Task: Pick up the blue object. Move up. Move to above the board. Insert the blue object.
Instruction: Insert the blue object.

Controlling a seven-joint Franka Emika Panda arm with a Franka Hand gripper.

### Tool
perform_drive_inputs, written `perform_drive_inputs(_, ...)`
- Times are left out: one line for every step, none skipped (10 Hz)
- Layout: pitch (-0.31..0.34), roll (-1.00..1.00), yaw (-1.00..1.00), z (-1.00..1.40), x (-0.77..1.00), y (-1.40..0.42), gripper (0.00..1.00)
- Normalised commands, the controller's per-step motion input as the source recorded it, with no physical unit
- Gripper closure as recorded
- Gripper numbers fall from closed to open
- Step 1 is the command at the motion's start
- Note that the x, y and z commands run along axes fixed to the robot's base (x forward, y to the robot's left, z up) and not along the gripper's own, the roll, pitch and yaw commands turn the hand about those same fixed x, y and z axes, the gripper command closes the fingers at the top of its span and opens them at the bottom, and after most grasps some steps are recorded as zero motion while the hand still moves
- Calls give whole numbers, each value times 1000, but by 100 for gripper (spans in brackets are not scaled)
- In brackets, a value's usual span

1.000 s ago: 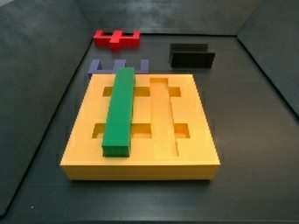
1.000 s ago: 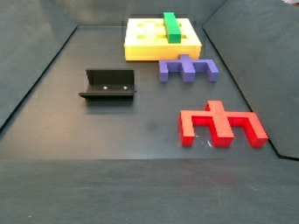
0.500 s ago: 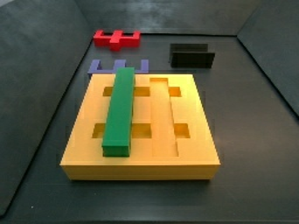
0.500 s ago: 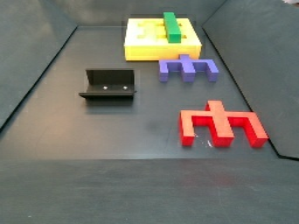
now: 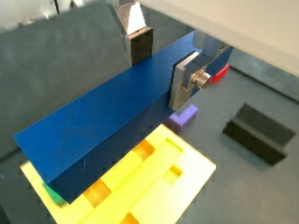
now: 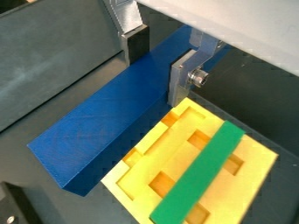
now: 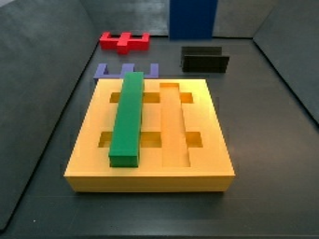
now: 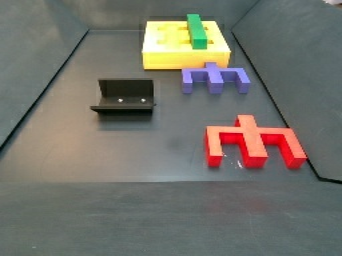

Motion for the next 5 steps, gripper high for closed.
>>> perform_drive_inputs(-113,167,-146,-817,469,-266,100)
perform_drive_inputs(-110,204,0,-760,314,-129,100)
perform_drive_inputs(-101,231,0,-754,180,-91,100)
perform_drive_inputs(-100,230,0,-786,77,-71,100)
perform_drive_inputs(-114,190,0,-831,3,-31,100)
